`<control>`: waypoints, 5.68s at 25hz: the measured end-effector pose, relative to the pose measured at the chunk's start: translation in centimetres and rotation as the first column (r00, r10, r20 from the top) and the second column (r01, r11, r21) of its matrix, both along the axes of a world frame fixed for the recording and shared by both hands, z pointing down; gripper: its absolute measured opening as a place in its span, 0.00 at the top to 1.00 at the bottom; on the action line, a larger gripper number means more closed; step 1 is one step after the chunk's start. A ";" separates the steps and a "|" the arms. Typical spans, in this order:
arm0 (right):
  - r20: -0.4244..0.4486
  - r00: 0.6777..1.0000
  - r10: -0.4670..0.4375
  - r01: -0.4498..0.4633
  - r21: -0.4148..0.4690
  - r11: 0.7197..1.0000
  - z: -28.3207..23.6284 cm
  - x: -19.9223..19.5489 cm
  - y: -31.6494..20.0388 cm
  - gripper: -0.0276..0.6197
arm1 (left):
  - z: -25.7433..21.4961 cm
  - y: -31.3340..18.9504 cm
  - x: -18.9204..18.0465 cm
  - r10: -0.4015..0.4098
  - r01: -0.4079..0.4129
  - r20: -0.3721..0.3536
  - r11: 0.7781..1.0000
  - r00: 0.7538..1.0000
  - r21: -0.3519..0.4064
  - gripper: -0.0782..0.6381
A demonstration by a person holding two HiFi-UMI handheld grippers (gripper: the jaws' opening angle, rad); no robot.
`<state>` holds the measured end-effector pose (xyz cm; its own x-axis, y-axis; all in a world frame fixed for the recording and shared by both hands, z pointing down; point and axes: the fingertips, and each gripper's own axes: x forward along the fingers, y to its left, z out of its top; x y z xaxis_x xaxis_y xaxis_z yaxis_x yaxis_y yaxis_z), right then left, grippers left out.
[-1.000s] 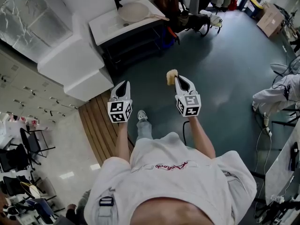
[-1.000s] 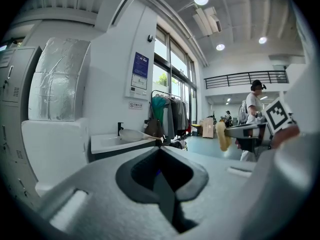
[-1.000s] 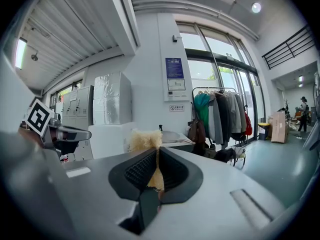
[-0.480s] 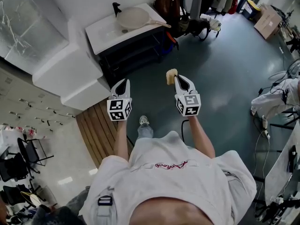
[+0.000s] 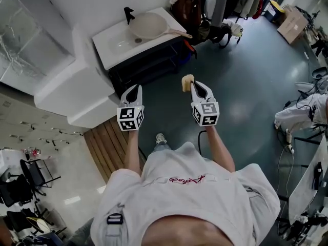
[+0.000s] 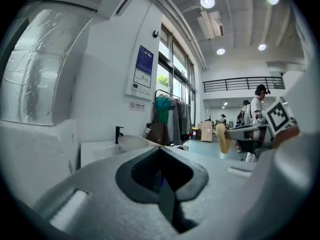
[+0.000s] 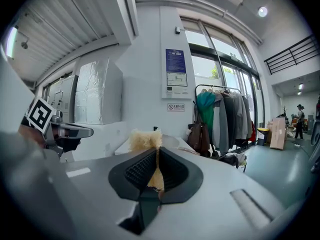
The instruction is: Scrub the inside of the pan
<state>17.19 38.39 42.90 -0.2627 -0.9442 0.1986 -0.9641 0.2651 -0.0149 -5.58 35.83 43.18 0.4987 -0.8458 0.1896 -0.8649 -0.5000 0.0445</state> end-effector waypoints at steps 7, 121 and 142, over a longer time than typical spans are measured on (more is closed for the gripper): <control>-0.006 1.000 0.010 -0.010 0.002 1.000 -0.4 -1.9 -5.5 0.92 | 0.0 -5.4 -2.1 0.002 -0.002 -0.008 1.000 1.000 -0.005 0.89; 0.016 0.978 -0.206 0.206 -0.179 0.962 6.9 -2.4 -64.0 0.92 | 8.1 -61.2 1.2 -0.108 0.111 0.027 0.972 0.994 -0.206 0.89; -0.022 0.973 -0.231 0.214 -0.296 0.931 11.8 -7.9 -67.6 0.92 | 13.8 -63.9 -3.6 -0.097 0.096 0.012 0.942 0.995 -0.321 0.89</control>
